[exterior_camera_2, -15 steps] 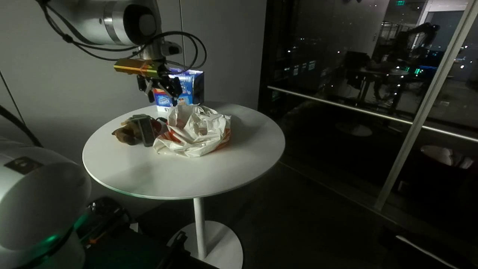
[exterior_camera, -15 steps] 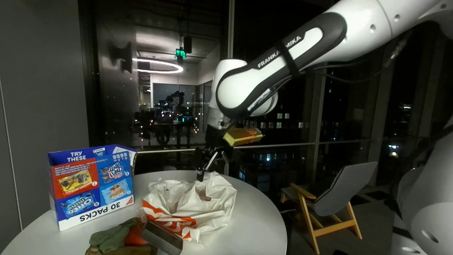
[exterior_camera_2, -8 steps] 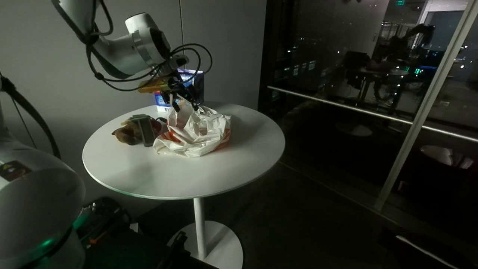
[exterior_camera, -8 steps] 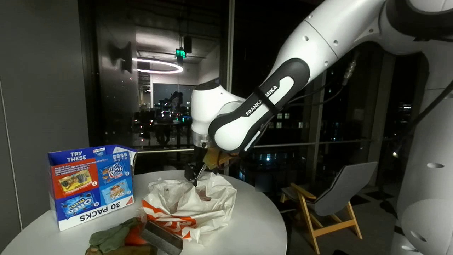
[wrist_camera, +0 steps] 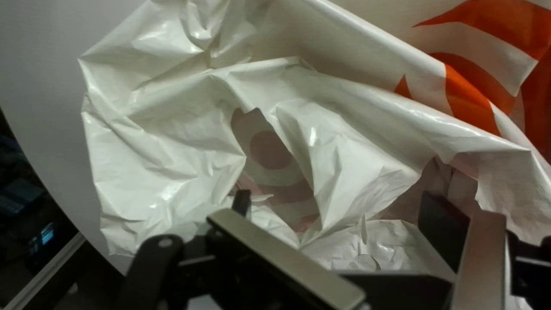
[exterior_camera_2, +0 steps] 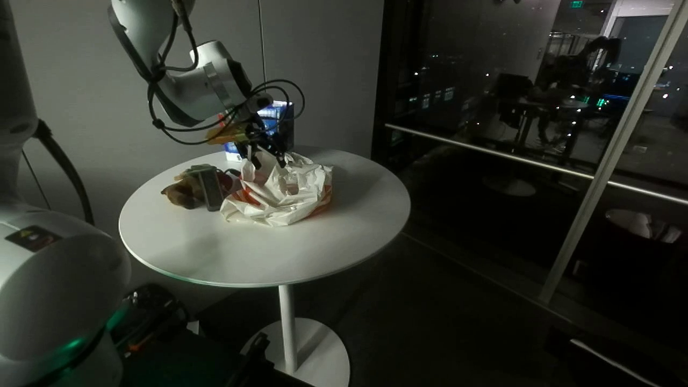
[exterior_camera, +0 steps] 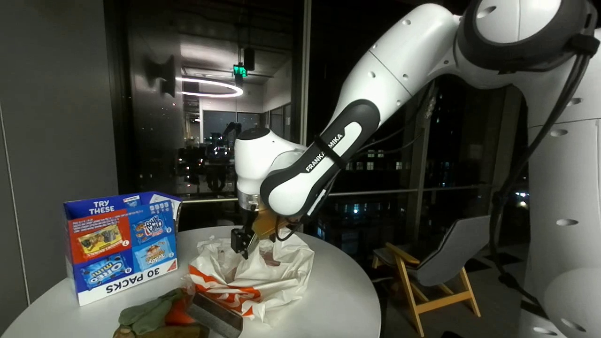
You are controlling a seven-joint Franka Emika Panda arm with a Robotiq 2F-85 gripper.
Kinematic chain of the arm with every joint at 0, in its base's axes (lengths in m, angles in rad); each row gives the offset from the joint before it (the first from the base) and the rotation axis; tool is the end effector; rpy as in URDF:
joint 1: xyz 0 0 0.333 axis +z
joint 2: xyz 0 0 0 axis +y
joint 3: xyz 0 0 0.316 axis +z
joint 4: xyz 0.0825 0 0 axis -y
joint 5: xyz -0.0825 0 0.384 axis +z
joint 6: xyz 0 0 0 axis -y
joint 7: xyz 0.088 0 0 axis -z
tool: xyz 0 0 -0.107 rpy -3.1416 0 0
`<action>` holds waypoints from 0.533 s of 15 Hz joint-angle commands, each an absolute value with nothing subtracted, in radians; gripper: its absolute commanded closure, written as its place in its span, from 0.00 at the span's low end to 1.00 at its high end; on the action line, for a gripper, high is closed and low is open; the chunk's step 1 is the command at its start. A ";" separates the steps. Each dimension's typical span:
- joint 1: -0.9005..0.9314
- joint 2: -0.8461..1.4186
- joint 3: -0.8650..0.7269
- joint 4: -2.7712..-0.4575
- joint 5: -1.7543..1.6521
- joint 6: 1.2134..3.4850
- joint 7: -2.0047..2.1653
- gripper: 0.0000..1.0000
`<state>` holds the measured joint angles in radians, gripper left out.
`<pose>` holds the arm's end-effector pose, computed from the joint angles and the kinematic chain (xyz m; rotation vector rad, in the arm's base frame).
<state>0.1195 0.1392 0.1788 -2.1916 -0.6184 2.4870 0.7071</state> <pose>0.5383 0.1672 0.3384 2.8401 0.0763 0.4673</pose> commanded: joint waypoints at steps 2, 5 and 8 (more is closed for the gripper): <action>0.190 0.230 0.100 -2.088 -0.722 2.472 0.818 0.00; 0.207 0.261 0.068 -2.060 -0.767 2.472 0.843 0.00; 0.210 0.276 0.051 -2.046 -0.761 2.470 0.854 0.25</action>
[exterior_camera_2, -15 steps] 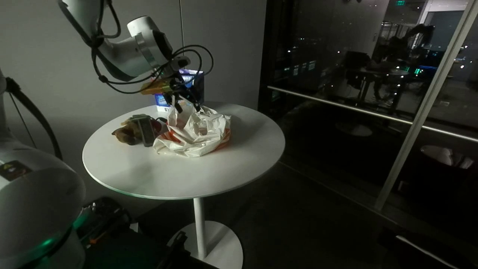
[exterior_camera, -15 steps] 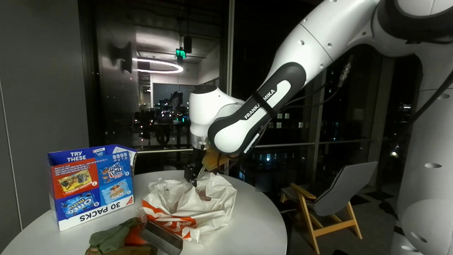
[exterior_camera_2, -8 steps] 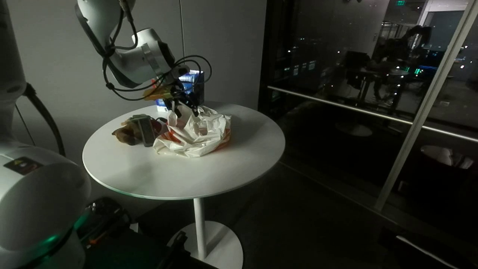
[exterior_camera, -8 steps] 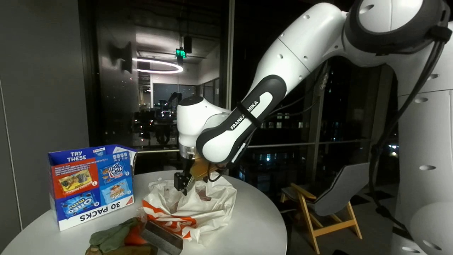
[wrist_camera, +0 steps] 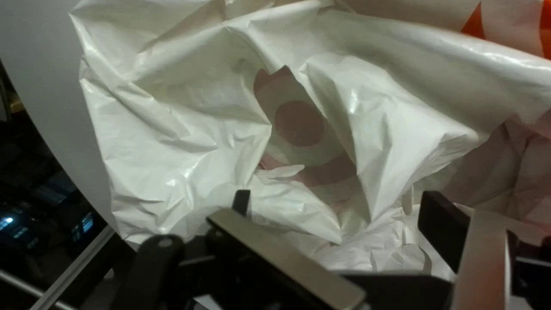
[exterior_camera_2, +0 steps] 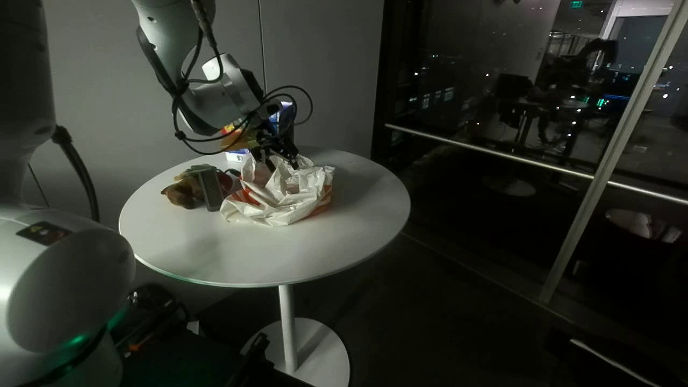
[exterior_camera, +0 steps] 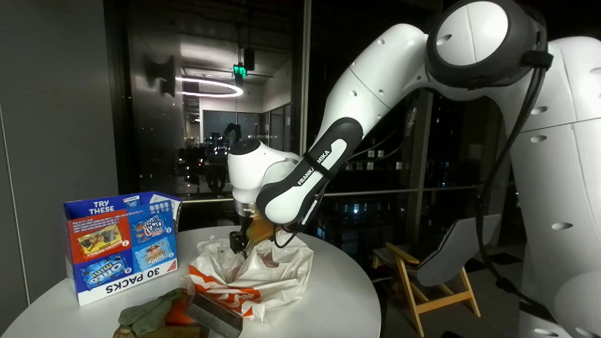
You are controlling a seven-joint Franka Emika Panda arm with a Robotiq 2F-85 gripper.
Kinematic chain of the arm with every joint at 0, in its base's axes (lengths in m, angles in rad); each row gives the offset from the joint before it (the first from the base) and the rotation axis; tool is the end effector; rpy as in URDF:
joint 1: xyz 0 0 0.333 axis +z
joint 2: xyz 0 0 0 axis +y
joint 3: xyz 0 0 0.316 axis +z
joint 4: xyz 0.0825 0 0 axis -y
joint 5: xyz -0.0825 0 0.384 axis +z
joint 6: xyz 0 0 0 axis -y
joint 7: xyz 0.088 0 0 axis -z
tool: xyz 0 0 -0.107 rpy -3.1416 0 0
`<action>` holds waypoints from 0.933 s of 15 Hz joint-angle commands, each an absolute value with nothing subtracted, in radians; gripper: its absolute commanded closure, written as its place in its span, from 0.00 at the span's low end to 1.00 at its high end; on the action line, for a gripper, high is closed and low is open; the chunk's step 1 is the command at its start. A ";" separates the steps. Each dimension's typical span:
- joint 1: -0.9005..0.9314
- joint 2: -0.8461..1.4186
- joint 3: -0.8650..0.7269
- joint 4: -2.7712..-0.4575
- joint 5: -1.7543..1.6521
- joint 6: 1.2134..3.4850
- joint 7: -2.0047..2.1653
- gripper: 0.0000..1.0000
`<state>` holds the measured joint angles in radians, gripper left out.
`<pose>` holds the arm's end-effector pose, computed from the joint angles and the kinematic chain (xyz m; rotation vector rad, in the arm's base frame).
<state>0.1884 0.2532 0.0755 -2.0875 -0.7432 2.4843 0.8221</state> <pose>0.5728 0.1566 0.3166 2.7652 0.0052 0.5131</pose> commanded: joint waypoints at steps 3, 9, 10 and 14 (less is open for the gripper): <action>0.208 0.274 0.048 -2.045 -0.740 2.481 0.846 0.42; 0.206 0.259 0.052 -2.041 -0.722 2.492 0.837 0.85; 0.207 0.256 0.051 -2.041 -0.723 2.491 0.840 0.95; 0.206 0.245 0.049 -2.050 -0.717 2.494 0.846 1.00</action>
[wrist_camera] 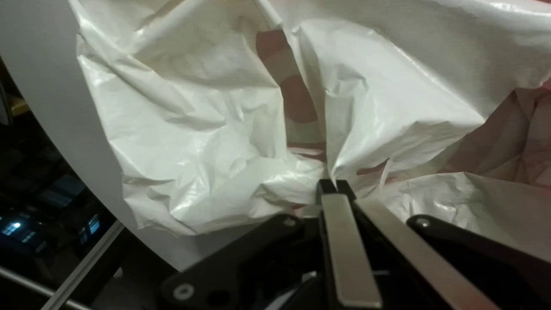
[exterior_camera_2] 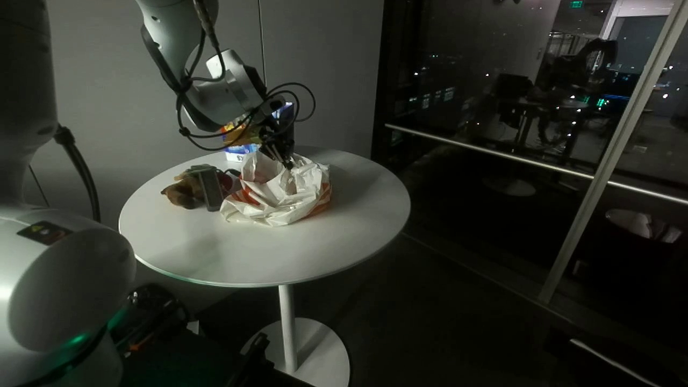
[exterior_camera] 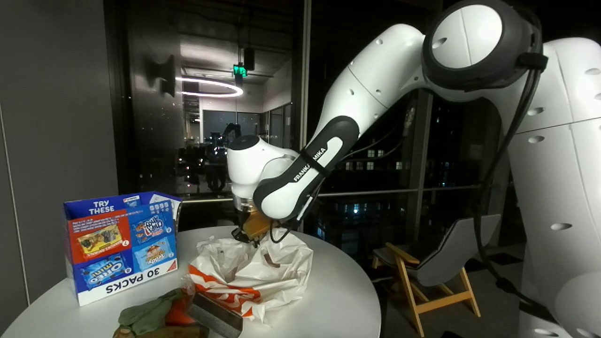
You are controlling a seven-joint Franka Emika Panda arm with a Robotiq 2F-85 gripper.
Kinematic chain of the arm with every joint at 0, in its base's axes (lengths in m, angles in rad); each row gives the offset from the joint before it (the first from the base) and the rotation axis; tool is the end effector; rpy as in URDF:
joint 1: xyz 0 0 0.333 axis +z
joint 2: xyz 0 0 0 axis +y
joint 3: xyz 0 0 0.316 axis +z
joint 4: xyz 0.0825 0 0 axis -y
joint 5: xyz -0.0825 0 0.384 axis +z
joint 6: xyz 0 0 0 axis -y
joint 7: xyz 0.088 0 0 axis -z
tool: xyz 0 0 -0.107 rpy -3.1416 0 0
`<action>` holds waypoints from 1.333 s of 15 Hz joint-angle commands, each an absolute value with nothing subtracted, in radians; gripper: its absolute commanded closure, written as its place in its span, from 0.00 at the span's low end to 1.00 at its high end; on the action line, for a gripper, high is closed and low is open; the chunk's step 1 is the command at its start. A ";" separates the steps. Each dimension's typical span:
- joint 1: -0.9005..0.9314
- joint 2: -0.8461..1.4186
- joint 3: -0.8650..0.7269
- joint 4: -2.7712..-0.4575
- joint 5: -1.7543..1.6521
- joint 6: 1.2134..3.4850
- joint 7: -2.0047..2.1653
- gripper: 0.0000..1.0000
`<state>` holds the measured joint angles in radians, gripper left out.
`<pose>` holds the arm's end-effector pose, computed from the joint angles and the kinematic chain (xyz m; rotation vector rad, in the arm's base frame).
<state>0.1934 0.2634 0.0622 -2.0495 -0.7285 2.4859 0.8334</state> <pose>0.5849 0.1547 0.3271 2.7726 -0.0453 0.5488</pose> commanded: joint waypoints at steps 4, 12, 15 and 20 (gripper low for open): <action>0.204 0.178 0.048 -2.079 -0.691 2.416 0.852 0.99; 0.146 -0.122 0.089 -2.236 -0.110 2.093 0.377 0.99; 0.138 -0.150 0.074 -2.232 0.089 1.972 0.251 0.72; 0.116 -0.159 0.063 -2.215 0.260 1.887 0.138 0.40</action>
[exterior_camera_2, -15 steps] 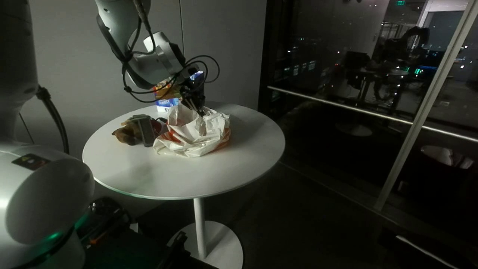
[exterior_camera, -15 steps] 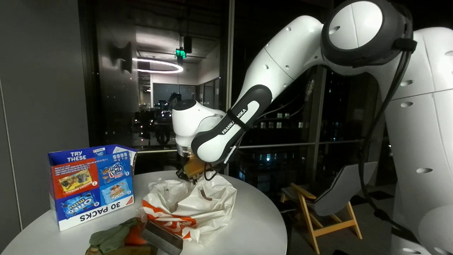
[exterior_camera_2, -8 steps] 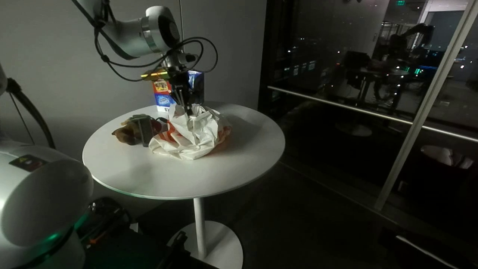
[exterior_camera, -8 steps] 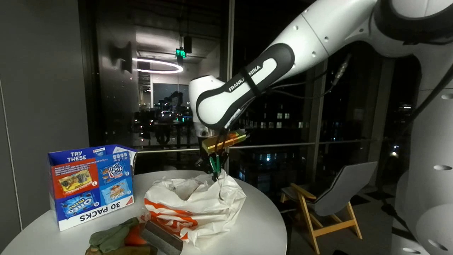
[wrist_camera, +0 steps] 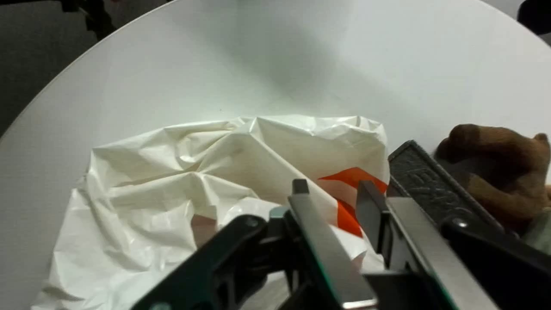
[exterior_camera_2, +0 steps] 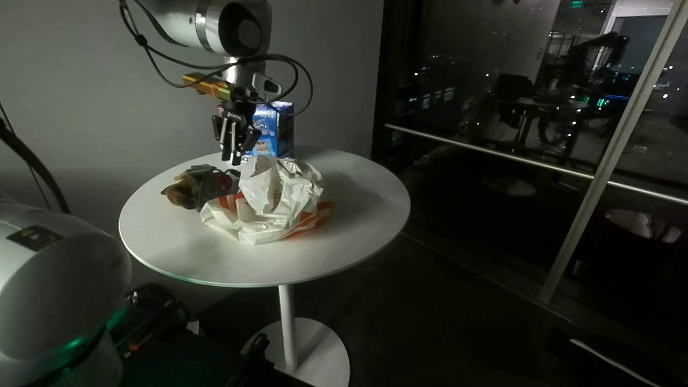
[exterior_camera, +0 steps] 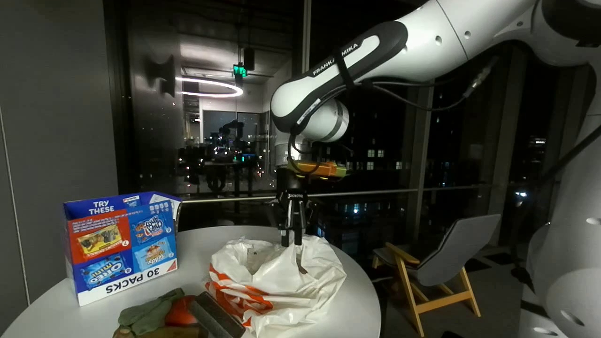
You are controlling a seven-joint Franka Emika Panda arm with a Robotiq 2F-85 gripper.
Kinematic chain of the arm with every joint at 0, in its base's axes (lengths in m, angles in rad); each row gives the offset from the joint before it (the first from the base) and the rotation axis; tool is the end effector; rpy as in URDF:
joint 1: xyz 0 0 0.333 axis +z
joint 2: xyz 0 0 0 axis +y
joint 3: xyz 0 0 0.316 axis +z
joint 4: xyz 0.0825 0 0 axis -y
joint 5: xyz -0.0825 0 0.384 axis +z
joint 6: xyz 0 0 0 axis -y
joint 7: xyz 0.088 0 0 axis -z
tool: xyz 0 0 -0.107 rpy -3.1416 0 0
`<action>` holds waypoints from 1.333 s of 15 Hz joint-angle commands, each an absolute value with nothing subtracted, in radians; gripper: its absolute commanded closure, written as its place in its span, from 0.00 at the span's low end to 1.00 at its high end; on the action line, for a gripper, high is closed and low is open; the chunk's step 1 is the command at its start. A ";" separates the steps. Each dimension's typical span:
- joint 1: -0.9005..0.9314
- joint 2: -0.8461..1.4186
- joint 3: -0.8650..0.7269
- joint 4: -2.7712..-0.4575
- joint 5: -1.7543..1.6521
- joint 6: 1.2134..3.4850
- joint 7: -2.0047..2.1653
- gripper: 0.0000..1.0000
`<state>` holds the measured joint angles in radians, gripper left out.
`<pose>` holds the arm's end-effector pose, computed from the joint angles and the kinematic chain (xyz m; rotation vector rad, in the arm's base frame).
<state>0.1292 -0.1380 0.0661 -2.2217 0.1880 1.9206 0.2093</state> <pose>0.4716 0.1072 0.4217 -2.9986 0.1417 0.2889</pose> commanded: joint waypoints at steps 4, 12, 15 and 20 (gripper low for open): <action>0.143 -0.171 0.092 -2.201 0.323 1.944 -0.011 0.10; 0.181 -0.145 0.148 -2.204 0.342 2.005 -0.055 0.00; 0.172 -0.142 0.139 -2.205 0.342 2.004 -0.056 0.00; 0.244 -0.071 0.186 -2.214 0.516 2.037 -0.303 0.00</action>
